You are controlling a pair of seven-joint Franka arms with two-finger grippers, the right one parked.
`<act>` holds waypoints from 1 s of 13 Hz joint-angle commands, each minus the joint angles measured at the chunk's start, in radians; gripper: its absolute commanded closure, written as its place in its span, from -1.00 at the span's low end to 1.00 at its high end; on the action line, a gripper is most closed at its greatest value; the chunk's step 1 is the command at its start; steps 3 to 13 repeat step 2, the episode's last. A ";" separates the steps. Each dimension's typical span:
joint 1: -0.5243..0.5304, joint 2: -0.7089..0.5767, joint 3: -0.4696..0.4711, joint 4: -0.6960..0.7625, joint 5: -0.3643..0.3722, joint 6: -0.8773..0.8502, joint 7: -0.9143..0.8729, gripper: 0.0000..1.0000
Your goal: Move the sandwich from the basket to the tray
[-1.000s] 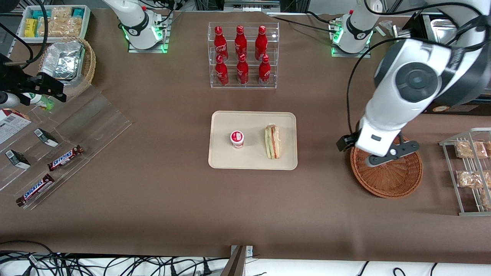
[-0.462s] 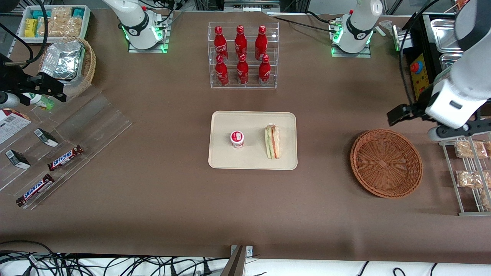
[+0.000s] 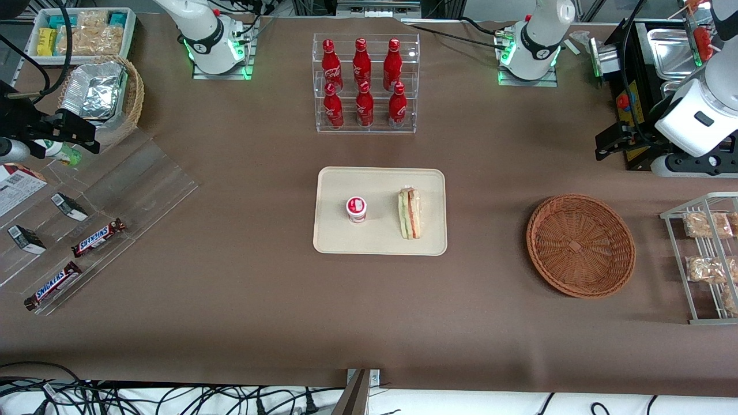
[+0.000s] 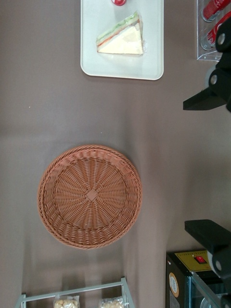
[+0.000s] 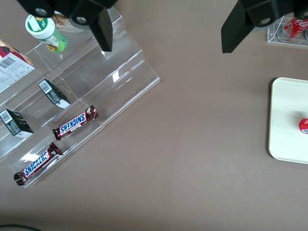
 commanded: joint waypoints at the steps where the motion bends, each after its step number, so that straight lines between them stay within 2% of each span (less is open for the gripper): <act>1: -0.005 -0.026 0.014 -0.031 -0.031 0.003 0.081 -1.00; 2: -0.003 -0.026 0.014 -0.031 -0.054 0.003 0.118 -1.00; 13: -0.003 -0.026 0.014 -0.031 -0.054 0.003 0.118 -1.00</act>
